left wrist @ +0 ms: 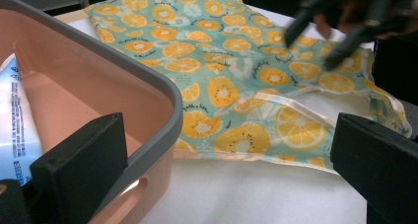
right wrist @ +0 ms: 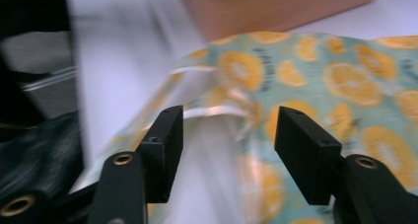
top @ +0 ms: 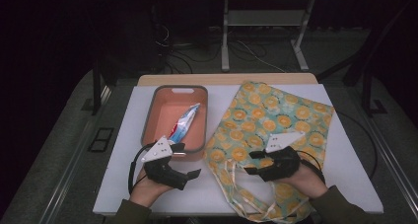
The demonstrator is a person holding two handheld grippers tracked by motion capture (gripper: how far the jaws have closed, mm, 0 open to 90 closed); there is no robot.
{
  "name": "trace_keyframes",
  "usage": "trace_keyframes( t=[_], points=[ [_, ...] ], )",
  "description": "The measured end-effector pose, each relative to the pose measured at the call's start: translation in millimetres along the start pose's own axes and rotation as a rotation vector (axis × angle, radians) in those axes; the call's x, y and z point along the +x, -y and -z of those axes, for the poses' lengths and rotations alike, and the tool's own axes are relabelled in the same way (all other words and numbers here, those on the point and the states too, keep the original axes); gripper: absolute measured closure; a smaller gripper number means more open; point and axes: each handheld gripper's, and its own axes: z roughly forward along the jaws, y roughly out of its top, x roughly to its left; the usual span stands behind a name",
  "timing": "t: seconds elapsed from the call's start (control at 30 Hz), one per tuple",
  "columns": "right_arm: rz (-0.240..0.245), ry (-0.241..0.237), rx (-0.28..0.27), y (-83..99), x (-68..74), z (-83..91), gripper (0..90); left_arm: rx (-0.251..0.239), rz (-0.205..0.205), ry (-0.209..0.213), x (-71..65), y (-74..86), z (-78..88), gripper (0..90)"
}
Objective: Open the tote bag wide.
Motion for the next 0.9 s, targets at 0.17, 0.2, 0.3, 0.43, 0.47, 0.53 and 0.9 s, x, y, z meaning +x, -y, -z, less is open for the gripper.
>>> trace_keyframes(
  t=[0.17, 0.2, 0.3, 0.43, 0.47, 0.53, 0.9],
  points=[
    [0.037, -0.090, 0.008, 10.8, 28.5, 1.8, 51.7, -0.001, -0.003, -0.001, -0.4, -0.2, 0.0, 0.0],
    [0.050, -0.104, 0.011, 12.3, 33.7, 0.2, 51.7, -0.001, -0.003, 0.000, -0.4, -0.3, 0.1, 0.0],
    [0.078, -0.150, 0.047, 16.0, 46.9, -8.2, 55.0, -0.003, -0.004, -0.001, -0.2, -0.6, 0.2, 0.0],
    [0.103, -0.192, 0.106, 21.1, 56.0, -24.3, 56.2, -0.003, -0.005, 0.001, 0.6, -1.0, 0.4, 0.0],
    [0.105, -0.199, 0.123, 22.8, 57.2, -28.9, 56.4, -0.003, -0.006, 0.002, 0.9, -1.0, 0.4, 0.0],
    [0.118, -0.208, 0.155, 25.3, 60.2, -36.5, 56.5, -0.008, -0.002, 0.001, 1.9, -1.3, 0.6, 0.0],
    [0.169, -0.204, 0.213, 28.3, 66.0, -52.1, 79.5, -0.006, -0.008, -0.005, 2.2, -1.7, 1.9, 0.0]
  ],
)
